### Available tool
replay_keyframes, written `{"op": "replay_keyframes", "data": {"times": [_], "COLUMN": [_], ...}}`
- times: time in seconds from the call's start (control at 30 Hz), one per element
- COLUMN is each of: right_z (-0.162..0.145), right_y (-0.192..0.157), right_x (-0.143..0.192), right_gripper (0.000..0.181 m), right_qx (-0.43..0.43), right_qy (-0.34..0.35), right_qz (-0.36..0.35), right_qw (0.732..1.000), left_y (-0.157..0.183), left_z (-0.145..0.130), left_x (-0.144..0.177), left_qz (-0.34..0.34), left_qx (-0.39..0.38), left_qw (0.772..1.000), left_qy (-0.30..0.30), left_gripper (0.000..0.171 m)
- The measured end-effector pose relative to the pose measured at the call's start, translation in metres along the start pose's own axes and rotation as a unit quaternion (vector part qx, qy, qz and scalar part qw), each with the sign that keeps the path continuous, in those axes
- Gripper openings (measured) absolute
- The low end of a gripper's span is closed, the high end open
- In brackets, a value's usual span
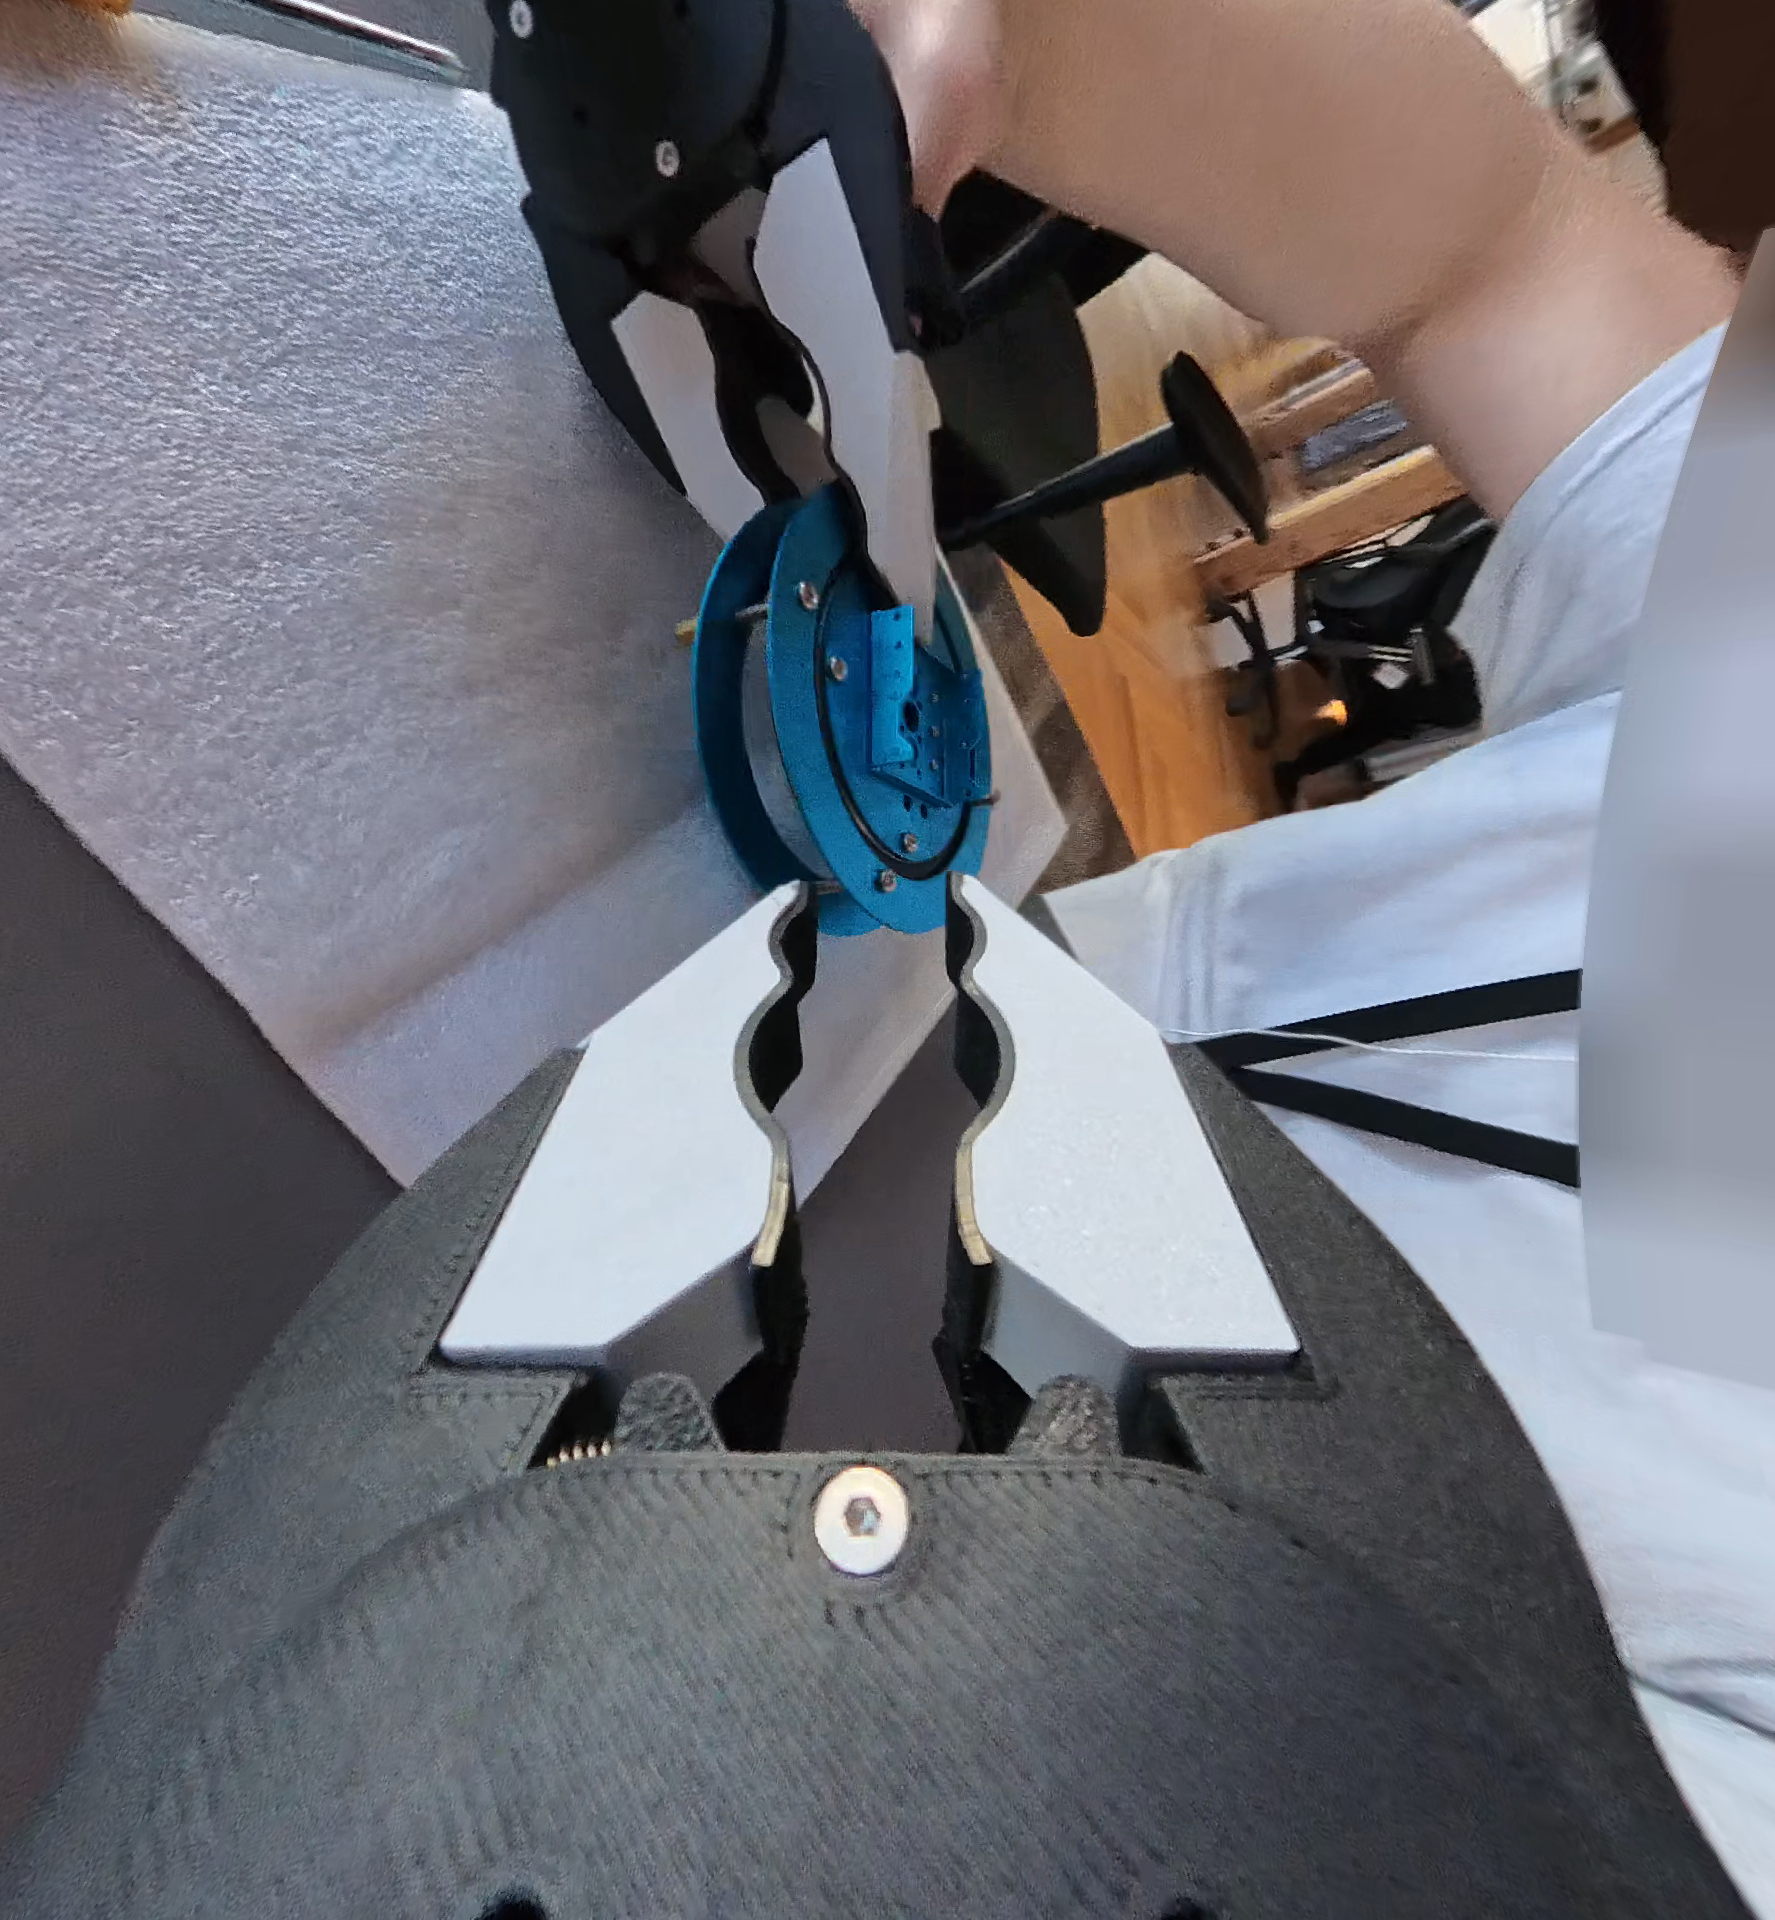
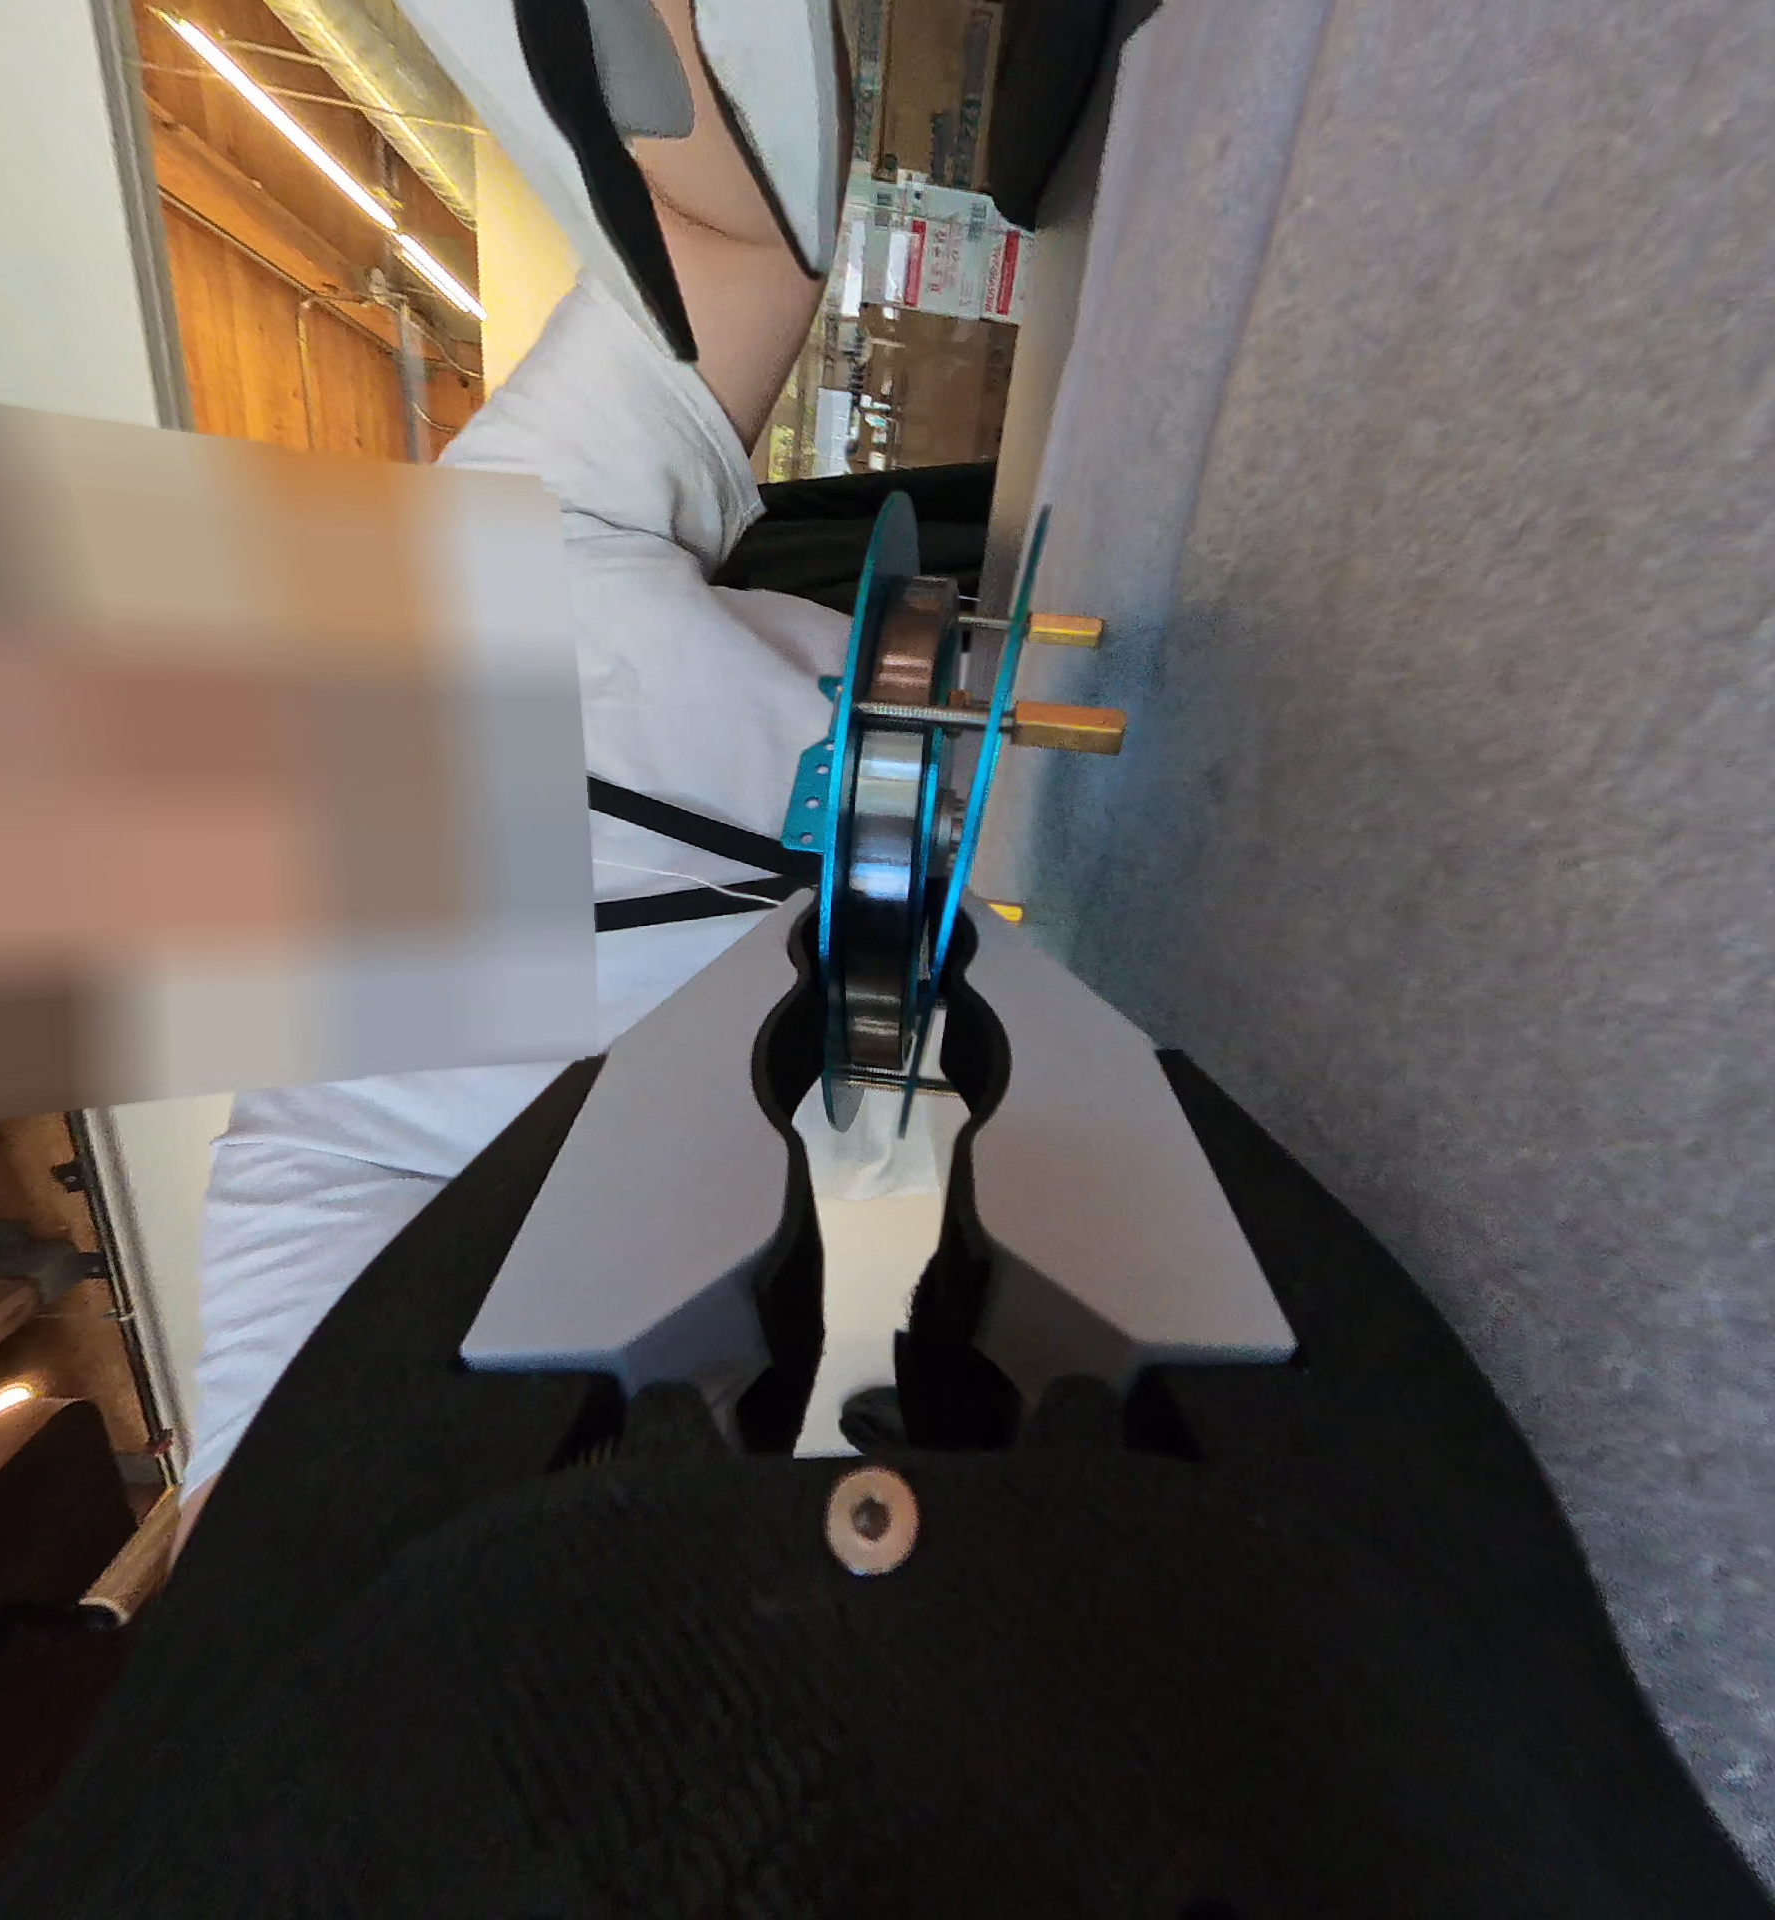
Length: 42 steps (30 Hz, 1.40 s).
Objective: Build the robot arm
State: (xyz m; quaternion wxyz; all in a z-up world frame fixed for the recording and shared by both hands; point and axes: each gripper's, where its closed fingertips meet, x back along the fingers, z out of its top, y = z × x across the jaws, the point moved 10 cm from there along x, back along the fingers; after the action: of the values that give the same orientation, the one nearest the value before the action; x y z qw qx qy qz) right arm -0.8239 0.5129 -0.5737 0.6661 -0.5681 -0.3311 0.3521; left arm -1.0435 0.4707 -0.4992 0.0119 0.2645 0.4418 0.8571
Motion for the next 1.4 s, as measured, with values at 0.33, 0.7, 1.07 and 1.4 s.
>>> {"op": "replay_keyframes", "data": {"times": [0.33, 0.7, 1.07, 1.4], "right_z": [0.003, 0.006, 0.005, 0.011], "right_y": [0.004, 0.002, -0.014, -0.028], "right_x": [0.005, 0.013, 0.017, 0.025], "right_gripper": [0.015, 0.022, 0.047, 0.065], "right_qx": [-0.004, -0.019, 0.026, 0.057], "right_qy": [0.009, -0.023, -0.029, -0.094], "right_qz": [-0.028, -0.094, -0.185, -0.245], "right_qw": [1.0, 0.995, 0.982, 0.963], "left_y": [0.009, 0.02, 0.025, 0.027], "left_z": [-0.028, -0.046, -0.045, -0.046], "left_x": [-0.03, -0.068, -0.073, -0.077], "left_qz": [0.087, 0.24, 0.243, 0.245], "left_qx": [-0.076, -0.206, -0.206, -0.209], "left_qw": [0.992, 0.948, 0.946, 0.945], "left_qy": [0.058, 0.035, 0.056, 0.06], "left_gripper": [0.033, 0.043, 0.043, 0.04]}}
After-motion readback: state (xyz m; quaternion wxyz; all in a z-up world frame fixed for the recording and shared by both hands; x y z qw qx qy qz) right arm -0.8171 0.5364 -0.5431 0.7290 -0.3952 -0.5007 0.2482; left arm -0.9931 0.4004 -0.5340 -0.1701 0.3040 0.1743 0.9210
